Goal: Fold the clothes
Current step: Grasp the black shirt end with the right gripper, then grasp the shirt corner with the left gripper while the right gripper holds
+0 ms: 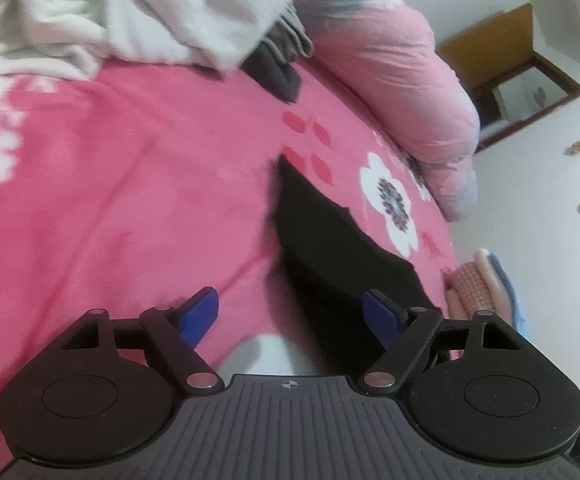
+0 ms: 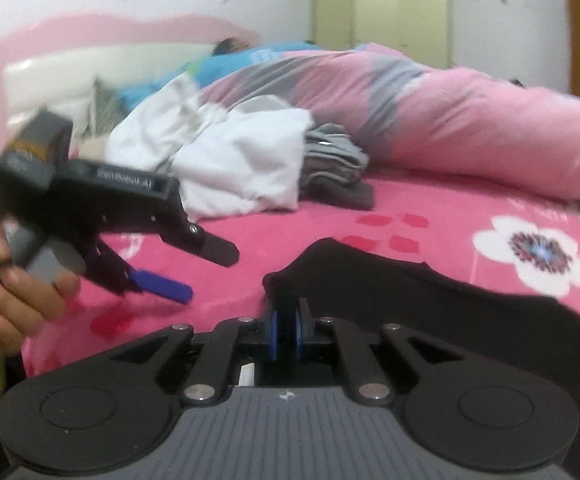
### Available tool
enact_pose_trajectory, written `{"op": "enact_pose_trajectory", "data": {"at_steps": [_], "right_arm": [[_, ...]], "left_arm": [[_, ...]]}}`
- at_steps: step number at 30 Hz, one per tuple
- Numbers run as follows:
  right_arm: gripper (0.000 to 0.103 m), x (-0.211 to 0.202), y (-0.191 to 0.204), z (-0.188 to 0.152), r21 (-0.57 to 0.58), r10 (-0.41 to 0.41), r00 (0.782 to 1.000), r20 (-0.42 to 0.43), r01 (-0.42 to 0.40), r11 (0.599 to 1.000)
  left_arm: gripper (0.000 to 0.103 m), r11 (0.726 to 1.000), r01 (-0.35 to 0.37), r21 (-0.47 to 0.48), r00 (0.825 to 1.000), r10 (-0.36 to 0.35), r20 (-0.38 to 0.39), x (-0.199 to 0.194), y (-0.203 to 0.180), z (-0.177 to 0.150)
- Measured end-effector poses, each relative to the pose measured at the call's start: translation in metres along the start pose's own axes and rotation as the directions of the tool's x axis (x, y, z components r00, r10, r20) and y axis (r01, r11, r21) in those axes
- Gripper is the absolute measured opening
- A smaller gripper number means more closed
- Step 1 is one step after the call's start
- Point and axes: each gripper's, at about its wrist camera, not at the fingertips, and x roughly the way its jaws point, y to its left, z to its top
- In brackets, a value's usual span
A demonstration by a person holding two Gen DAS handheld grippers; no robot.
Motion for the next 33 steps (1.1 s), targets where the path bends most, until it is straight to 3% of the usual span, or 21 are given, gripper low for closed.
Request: {"op": "enact_pose_trajectory", "data": {"at_steps": [4, 11, 19, 24, 29, 33], "right_arm": [[0.007, -0.002, -0.008, 0.003, 0.046, 0.003, 1.0, 0.015, -0.003, 0.999], [0.008, 0.001, -0.004, 0.004, 0.029, 0.016, 1.0, 0.024, -0.017, 0.999], [0.007, -0.003, -0.004, 0.006, 0.033, 0.029, 0.999, 0.041, -0.031, 0.999], [0.008, -0.002, -0.004, 0.006, 0.036, 0.035, 0.998, 0.042, -0.037, 0.999], [0.008, 0.0, -0.002, 0.005, 0.028, 0.033, 0.999, 0.041, -0.034, 0.999], [0.008, 0.001, -0.002, 0.003, 0.037, 0.03, 0.999, 0.045, -0.032, 0.999]], "left_arm": [[0.082, 0.998, 0.057, -0.033, 0.996, -0.06, -0.069, 0.026, -0.006, 0.012], [0.074, 0.996, 0.068, -0.057, 0.989, -0.075, -0.131, 0.062, -0.01, 0.032], [0.056, 1.0, 0.0, 0.003, 0.978, 0.0, -0.207, 0.099, -0.013, 0.052], [0.048, 0.999, -0.028, 0.036, 0.979, 0.034, -0.201, 0.111, -0.015, 0.062], [0.028, 0.996, -0.061, 0.07, 0.978, 0.074, -0.194, 0.122, -0.018, 0.069], [0.019, 0.992, -0.09, 0.092, 0.977, 0.106, -0.186, 0.128, -0.023, 0.072]]}}
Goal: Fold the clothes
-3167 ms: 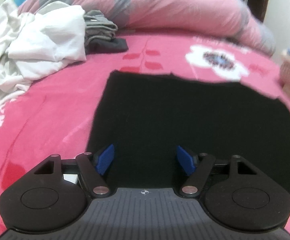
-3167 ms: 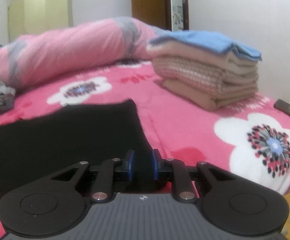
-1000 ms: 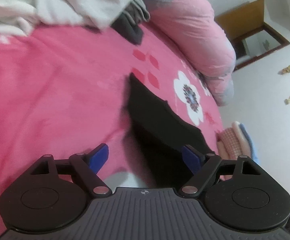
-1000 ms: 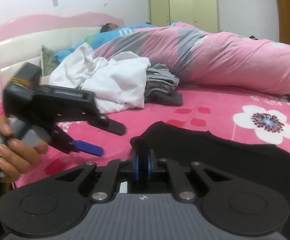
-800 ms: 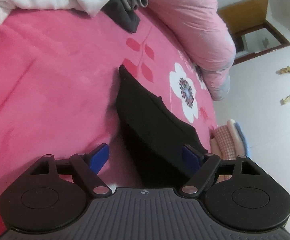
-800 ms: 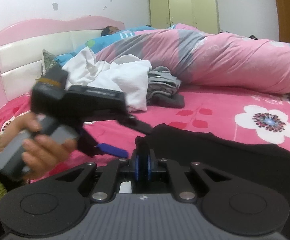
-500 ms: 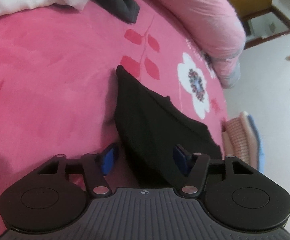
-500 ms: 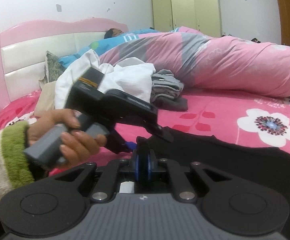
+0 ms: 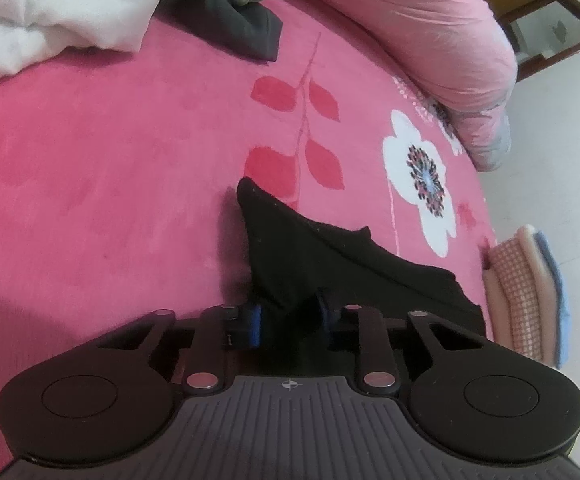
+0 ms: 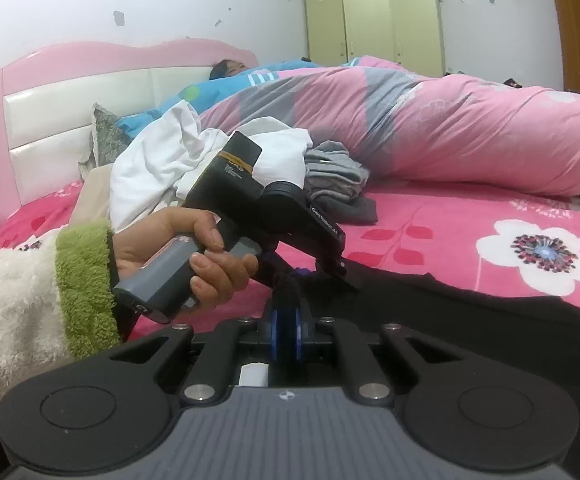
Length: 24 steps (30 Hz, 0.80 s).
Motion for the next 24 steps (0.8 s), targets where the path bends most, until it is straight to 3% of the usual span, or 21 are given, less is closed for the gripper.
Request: {"op": "enact_pose_trajectory", "data": {"at_steps": [4, 12, 20, 24], "right_arm": [[0.008, 0.0, -0.001, -0.003, -0.002, -0.007, 1.0, 0.001, 0.007, 1.0], [0.007, -0.01, -0.009, -0.009, 0.023, -0.047, 0.998, 0.037, 0.047, 0.999], [0.007, -0.043, -0.031, -0.014, 0.099, -0.108, 0.987, 0.119, 0.096, 0.99], [0.007, -0.068, -0.048, -0.02, 0.162, -0.174, 0.971, 0.165, 0.147, 0.976]], "left_arm": [[0.009, 0.999, -0.043, 0.019, 0.999, 0.042, 0.017, 0.003, -0.009, 0.001], [0.006, 0.992, -0.119, 0.045, 0.99, 0.115, 0.078, -0.006, -0.038, -0.003], [0.005, 0.98, -0.155, 0.129, 0.979, 0.135, 0.15, -0.015, -0.101, -0.009], [0.005, 0.968, -0.158, 0.194, 0.978, 0.126, 0.167, -0.007, -0.143, -0.018]]}}
